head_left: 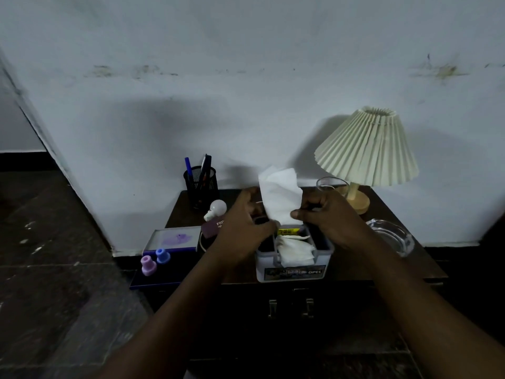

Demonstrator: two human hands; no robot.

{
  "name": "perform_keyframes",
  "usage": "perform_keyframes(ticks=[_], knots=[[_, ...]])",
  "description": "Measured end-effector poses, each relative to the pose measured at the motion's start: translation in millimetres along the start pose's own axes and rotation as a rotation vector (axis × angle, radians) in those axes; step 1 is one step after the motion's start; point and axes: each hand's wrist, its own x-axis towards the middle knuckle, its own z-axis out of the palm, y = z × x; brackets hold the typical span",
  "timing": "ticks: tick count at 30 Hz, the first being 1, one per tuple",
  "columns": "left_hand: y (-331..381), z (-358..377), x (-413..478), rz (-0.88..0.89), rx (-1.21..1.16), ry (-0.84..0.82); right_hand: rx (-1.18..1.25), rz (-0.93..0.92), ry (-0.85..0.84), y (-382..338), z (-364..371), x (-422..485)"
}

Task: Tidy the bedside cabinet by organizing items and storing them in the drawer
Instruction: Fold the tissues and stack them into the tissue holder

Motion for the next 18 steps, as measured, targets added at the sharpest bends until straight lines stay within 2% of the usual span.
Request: perform_keyframes(ticks=[3,6,12,18], knots=[[3.9,4.4,4.6,0.035,0.054,0.019,-0.044,0.015,-0.034,-1.0,-2.1,-1.3],[10.0,2.9,7.6,0.066,0.175,-0.053,-0.168,0.028,-0.087,-1.3,-7.6,-2.4],[18.5,-0.1,9.1,0.101,0.293,-0.128,0.222,0.066,-0.104,-7.4,-10.2,-4.1],[18.3,2.7,12.0,0.044,0.216,-0.061,0.107,0.093,-0.099,-2.1,-3.6,-1.8]])
